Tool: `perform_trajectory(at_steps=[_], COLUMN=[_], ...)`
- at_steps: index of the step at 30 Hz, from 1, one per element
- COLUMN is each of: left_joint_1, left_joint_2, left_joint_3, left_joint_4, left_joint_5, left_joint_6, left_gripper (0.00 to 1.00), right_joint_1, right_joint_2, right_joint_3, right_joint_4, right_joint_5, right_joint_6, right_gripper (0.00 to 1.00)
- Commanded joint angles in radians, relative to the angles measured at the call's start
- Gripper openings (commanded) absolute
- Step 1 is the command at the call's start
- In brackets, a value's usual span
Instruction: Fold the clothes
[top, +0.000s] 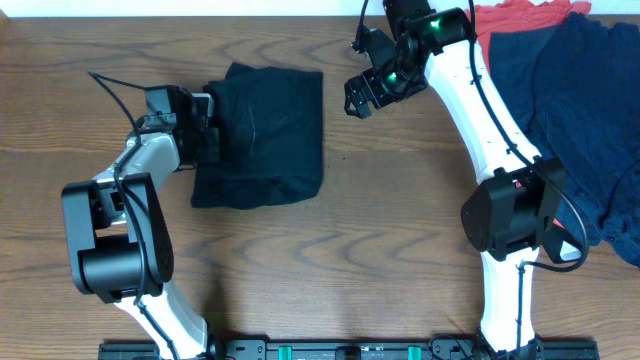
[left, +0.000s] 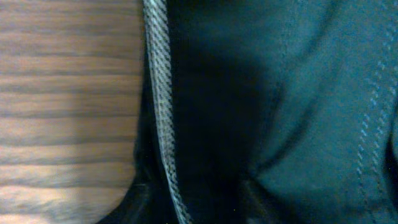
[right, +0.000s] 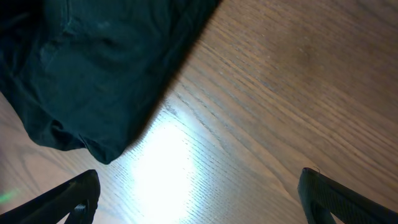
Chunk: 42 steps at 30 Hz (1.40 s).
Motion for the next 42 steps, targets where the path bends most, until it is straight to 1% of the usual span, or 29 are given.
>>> perform_trajectory(at_steps=[1,2,5,6,9,13,18,22,25,30,32,34,36,38,42], left_joint_1=[-0.037,-0.042,-0.042,-0.037,-0.014,0.028,0.075,0.096,0.097,0.097,0.097,0.097,0.096,0.090,0.067], left_joint_2=[0.015,0.015,0.015,0.015,0.015,0.015,0.015,0.015,0.015,0.016,0.023,0.038,0.063,0.098,0.187], left_joint_3=[0.016,0.016,0.016,0.016,0.016,0.016,0.016,0.016,0.015,0.001,0.000,0.000,0.000,0.000,0.000], left_joint_4=[-0.035,-0.041,-0.033,-0.023,0.027,0.119,0.235,0.293,0.297,0.297,0.300,0.313,0.357,0.417,0.603], left_joint_5=[0.027,0.027,0.026,0.026,0.026,0.024,-0.042,-0.164,-0.287,-0.395,-0.430,-0.441,-0.440,-0.437,-0.437], left_joint_6=[0.012,0.010,-0.057,-0.092,-0.248,-0.474,-0.758,-0.983,-1.210,-1.506,-1.601,-1.676,-1.715,-1.719,-1.718], left_gripper=[0.11,0.06,0.06,0.06,0.06,0.06,0.06,0.06,0.06,0.06,0.06,0.06,0.06,0.06,0.06], right_joint_1=[-0.003,-0.003,-0.003,-0.003,-0.003,-0.003,-0.003,-0.003,-0.003,-0.003,-0.003,-0.003,-0.003,-0.003,-0.003], right_joint_2=[-0.019,-0.019,-0.019,-0.019,-0.019,-0.019,-0.019,-0.019,-0.019,-0.019,-0.019,-0.019,-0.019,-0.019,-0.019], right_joint_3=[0.014,0.014,0.014,0.014,0.014,0.014,0.014,0.014,0.014,0.014,0.014,0.014,0.014,0.014,0.014], right_joint_4=[0.000,0.000,0.003,0.004,0.007,0.007,0.004,0.003,0.003,0.003,0.003,0.004,0.005,0.006,0.007], right_joint_5=[0.024,0.024,0.024,0.024,0.024,0.024,0.024,0.024,0.024,0.024,0.024,0.024,0.024,0.024,0.024], right_joint_6=[-0.015,-0.015,-0.015,-0.015,-0.015,-0.015,-0.014,-0.014,-0.008,-0.003,0.002,0.005,0.005,0.007,0.012], right_gripper=[0.99,0.99,0.99,0.99,0.99,0.99,0.99,0.99,0.99,0.99,0.99,0.99,0.99,0.99,0.99])
